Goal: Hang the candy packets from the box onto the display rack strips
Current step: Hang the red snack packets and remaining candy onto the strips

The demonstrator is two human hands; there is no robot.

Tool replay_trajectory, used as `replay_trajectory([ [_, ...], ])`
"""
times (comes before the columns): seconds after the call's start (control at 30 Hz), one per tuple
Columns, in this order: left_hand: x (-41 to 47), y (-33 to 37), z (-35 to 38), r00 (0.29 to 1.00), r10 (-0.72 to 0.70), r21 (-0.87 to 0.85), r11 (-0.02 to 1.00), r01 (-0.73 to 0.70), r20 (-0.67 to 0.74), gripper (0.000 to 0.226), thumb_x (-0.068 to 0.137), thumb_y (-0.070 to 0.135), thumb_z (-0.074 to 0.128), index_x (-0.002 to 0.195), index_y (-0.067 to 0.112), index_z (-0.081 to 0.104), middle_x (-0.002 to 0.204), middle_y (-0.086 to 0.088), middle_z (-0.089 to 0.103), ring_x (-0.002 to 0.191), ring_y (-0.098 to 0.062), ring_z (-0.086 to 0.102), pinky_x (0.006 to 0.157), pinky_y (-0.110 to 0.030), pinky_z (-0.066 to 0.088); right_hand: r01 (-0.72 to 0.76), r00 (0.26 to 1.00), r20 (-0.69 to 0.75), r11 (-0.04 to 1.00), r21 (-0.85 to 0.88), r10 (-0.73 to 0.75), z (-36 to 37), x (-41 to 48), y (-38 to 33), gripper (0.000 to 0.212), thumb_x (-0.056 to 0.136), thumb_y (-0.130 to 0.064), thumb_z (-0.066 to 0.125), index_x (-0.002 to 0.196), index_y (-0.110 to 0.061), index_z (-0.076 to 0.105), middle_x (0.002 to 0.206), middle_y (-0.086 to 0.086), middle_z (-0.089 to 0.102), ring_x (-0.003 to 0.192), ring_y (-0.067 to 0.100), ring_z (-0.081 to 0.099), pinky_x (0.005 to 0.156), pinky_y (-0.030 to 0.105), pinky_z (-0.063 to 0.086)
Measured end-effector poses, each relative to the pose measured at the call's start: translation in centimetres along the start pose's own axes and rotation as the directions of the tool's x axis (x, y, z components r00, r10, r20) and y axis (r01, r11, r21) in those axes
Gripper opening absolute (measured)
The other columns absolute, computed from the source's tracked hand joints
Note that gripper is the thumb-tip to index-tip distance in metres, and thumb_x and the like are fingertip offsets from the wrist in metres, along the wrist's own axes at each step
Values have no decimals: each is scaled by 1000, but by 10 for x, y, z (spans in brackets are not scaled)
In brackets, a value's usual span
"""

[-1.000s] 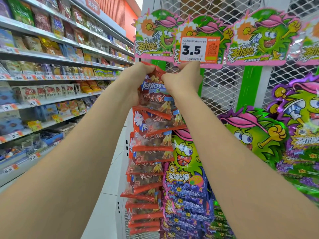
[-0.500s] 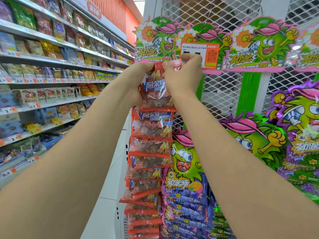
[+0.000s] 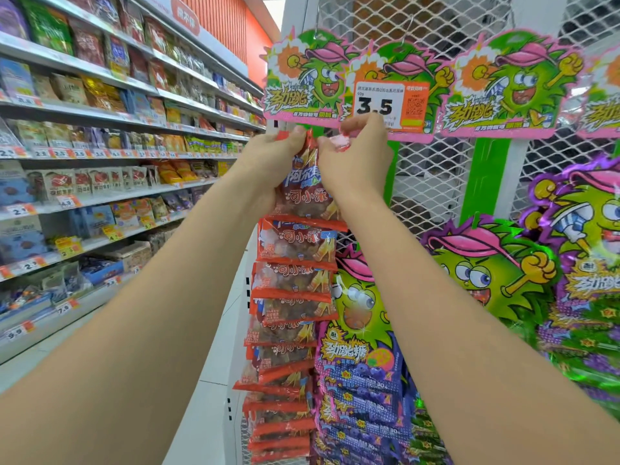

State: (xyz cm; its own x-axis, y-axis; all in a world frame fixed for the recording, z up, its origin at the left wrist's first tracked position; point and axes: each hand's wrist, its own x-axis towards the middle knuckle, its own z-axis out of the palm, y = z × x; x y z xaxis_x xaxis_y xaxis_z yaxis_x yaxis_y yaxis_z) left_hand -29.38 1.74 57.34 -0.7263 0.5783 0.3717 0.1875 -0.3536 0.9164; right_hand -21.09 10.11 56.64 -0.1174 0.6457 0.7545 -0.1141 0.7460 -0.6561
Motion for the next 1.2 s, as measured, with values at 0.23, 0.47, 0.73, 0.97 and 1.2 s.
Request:
replay_trajectory([
  [0.23, 5, -9, 7, 983, 143, 136, 983, -126, -118, 32, 108, 43, 57, 91, 16, 65, 67, 2, 56, 55, -13, 53, 52, -23, 42, 57, 991, -123, 997, 58, -50, 8, 3, 0, 14, 89, -22, 81, 92, -24, 67, 85, -20, 64, 84, -3, 62, 93, 32, 51],
  [0.47, 16, -17, 3, 978, 180, 150, 975, -163, -108, 34, 109, 37, 57, 97, 8, 72, 89, -13, 69, 79, -26, 65, 73, -51, 61, -1, 999, -45, 1000, -19, 0, 12, 6, 11, 11, 90, -25, 79, 94, -24, 69, 95, -13, 69, 102, 20, 64, 88, 33, 47],
  [0.73, 14, -42, -5, 871, 432, 442, 845, -301, -234, 37, 104, 41, 62, 74, 19, 62, 64, 8, 57, 59, -11, 47, 60, -34, 36, 146, 989, 39, 978, -152, -142, 8, -15, 23, 11, 98, -26, 70, 108, -22, 69, 103, -10, 70, 103, 18, 56, 74, 26, 24],
  [0.97, -21, -72, -24, 806, 563, 635, 694, -340, -183, 36, 106, 45, 58, 126, 16, 56, 110, 0, 65, 97, -17, 60, 79, -29, 42, 122, 993, 16, 973, -194, -121, -11, -73, 46, 33, 97, -38, 69, 121, -17, 59, 105, -3, 67, 94, 11, 57, 73, 12, 30],
  [1.2, -76, -140, -48, 935, 331, 542, 812, -216, -123, 44, 102, 66, 50, 116, 25, 56, 111, 7, 61, 107, -20, 61, 98, -49, 52, -314, 861, 335, 919, -239, 382, -17, -118, 70, 58, 84, -55, 62, 121, -11, 54, 109, 6, 69, 102, 29, 64, 83, 39, 52],
])
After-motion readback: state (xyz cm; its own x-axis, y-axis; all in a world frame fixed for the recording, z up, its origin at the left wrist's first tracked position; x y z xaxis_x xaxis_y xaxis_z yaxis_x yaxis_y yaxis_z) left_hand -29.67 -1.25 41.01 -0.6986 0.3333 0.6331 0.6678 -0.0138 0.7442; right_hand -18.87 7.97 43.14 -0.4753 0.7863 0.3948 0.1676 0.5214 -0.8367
